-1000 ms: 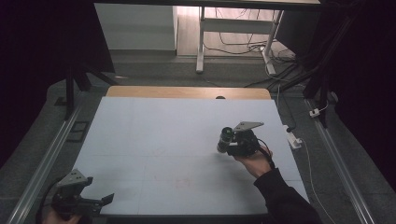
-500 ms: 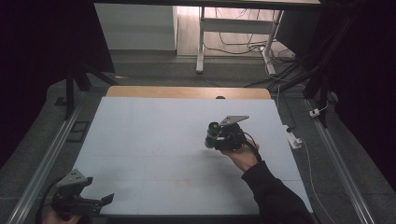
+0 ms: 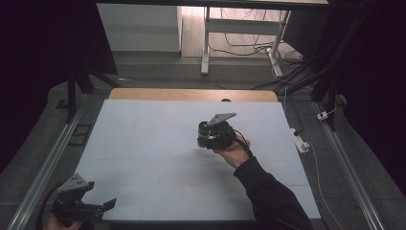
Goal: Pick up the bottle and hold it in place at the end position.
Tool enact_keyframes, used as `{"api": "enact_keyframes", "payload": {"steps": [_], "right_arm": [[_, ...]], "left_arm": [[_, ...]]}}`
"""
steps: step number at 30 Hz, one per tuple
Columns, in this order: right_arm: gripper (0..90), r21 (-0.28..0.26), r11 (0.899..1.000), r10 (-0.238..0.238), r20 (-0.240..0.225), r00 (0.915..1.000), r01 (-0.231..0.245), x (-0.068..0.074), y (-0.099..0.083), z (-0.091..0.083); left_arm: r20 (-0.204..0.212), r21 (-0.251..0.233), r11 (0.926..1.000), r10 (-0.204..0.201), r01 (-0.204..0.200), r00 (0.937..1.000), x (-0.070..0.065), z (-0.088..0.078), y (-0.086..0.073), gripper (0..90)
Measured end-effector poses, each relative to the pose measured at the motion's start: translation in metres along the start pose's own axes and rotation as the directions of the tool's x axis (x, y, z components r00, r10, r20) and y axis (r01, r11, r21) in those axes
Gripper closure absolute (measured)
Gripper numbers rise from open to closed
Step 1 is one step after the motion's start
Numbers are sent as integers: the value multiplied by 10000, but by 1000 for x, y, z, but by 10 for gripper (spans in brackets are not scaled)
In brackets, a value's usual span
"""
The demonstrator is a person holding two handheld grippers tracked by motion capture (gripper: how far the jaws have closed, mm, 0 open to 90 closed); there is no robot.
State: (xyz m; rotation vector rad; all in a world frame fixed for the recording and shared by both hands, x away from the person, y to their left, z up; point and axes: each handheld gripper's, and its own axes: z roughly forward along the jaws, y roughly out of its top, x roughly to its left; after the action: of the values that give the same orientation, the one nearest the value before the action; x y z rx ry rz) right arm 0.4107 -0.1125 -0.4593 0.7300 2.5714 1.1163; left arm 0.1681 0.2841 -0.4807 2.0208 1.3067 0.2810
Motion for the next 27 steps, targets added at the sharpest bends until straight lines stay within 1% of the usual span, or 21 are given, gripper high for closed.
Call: {"api": "enact_keyframes", "payload": {"steps": [12,18,20,27], "right_arm": [[532,187,9997,-176,-9,9998,176,0,11,30],[532,333,9991,-253,-4,9997,252,-2,10,43],[532,372,9992,-167,-49,9998,169,-1,8,47],[532,536,9977,-424,4,9991,423,1,4,53]], "left_arm": [[-7,15,10000,-6,6,10000,0,0,0,0],[-8,35,10000,-4,4,10000,0,0,0,0],[-4,37,10000,0,0,10000,0,0,0,0],[23,36,10000,-10,10,10000,0,0,0,0]]}}
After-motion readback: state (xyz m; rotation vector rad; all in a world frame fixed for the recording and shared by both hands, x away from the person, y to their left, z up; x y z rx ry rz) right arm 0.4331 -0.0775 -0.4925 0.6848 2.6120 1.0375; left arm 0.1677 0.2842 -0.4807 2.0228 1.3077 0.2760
